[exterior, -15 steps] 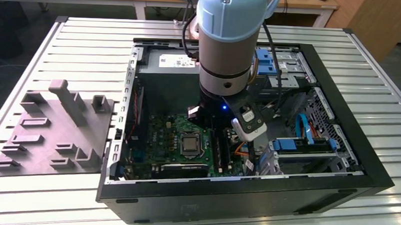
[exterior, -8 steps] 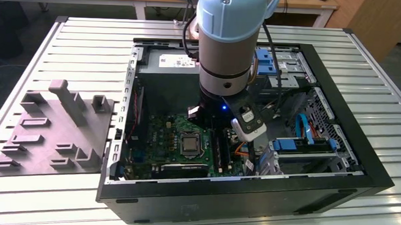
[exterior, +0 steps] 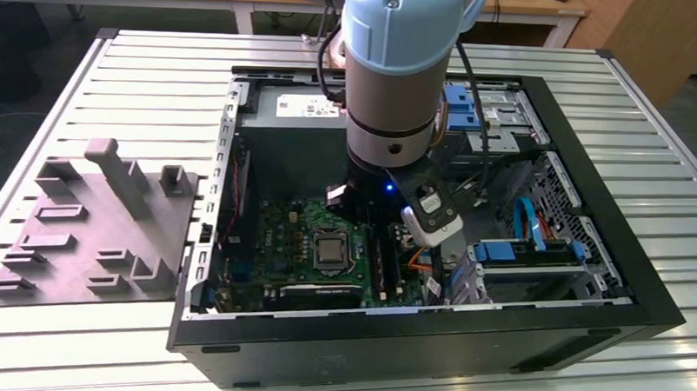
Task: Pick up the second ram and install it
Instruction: 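Insert the second ram into the second slot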
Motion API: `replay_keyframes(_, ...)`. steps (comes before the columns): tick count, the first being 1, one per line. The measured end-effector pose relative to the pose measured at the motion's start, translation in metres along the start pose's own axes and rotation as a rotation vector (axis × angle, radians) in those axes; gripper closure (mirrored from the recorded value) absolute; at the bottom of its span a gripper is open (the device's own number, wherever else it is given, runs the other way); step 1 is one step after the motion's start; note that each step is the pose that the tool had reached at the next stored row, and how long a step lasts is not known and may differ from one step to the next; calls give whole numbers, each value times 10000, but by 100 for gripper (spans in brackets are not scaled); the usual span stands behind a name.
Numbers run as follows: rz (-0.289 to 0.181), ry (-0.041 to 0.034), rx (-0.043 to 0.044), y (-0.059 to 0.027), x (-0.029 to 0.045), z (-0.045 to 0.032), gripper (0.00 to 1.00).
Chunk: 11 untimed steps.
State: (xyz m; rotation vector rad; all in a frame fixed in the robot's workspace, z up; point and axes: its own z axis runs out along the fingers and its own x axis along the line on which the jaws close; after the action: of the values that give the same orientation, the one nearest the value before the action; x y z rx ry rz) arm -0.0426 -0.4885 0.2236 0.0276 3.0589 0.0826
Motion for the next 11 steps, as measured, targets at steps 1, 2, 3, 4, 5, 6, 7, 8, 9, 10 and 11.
replay_keyframes(1, 0, 0, 0, 0, 0, 2, 89)
replay_keyframes(2, 0, 0, 0, 0, 0, 4, 89)
replay_keyframes(3, 0, -1, -3, 0, 1, 9, 89)
replay_keyframes(4, 0, 0, -1, 0, 1, 10, 89)
replay_keyframes(5, 0, 1, 2, -1, 1, 10, 89)
replay_keyframes(6, 0, 1, 1, -1, 1, 12, 89)
replay_keyframes(7, 0, 0, 0, -1, 1, 14, 89)
replay_keyframes(8, 0, 0, 0, -1, 1, 14, 89)
replay_keyframes(9, 0, 0, 0, -1, 1, 14, 89)
replay_keyframes(10, 1, 0, 0, -1, 1, 14, 89)
replay_keyframes(11, 0, 0, 0, -1, 1, 14, 89)
